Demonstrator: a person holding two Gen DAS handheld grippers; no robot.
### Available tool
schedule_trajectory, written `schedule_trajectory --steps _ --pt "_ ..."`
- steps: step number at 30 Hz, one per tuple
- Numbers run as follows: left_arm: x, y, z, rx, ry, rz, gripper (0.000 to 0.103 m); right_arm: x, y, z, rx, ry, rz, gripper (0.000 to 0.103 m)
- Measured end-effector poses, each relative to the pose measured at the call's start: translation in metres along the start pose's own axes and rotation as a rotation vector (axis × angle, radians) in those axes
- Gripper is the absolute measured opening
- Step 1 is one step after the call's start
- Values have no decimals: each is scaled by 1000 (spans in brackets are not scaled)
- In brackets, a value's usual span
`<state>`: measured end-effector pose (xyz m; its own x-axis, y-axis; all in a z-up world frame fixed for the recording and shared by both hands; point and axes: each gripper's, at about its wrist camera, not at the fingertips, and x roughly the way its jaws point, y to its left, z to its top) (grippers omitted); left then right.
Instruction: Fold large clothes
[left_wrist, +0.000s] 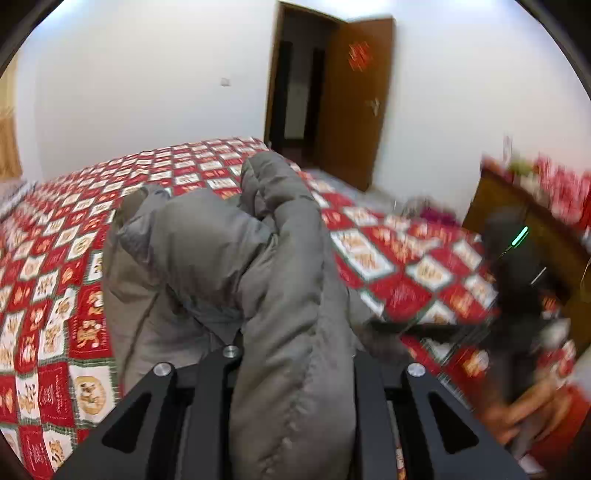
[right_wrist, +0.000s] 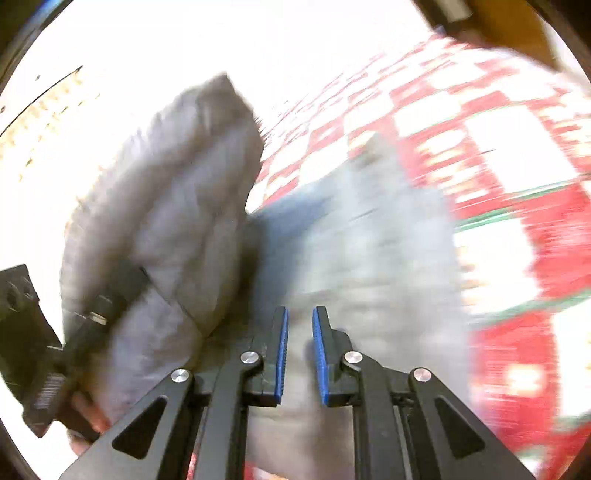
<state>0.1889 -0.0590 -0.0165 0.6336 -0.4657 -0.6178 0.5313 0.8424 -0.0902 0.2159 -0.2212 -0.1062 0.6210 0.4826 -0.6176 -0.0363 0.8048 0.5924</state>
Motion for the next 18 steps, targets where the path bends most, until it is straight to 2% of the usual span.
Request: schedule_trajectory --steps 3,5,7,9,10,14,18 --pt "35 -36 -15 99 83 60 25 -37 -20 1 -11 -68 -76 14" --pt "51 -55 -26 163 108 89 33 -52 -26 0 -35 -93 -113 16" --pt "62 -75 -37 229 119 112 48 -59 -30 1 -54 -96 -132 26" --pt "70 -91 -47 292 113 136 55 -58 -32 4 -63 -77 -113 65" --pt "74 -97 -52 328 105 152 55 -57 -31 6 -61 -75 -96 71" --pt "83 -106 -68 424 77 168 56 -53 -21 16 -75 -62 -42 72" --pt "78 -103 -75 416 58 129 57 -30 -10 34 -127 11 -18 74"
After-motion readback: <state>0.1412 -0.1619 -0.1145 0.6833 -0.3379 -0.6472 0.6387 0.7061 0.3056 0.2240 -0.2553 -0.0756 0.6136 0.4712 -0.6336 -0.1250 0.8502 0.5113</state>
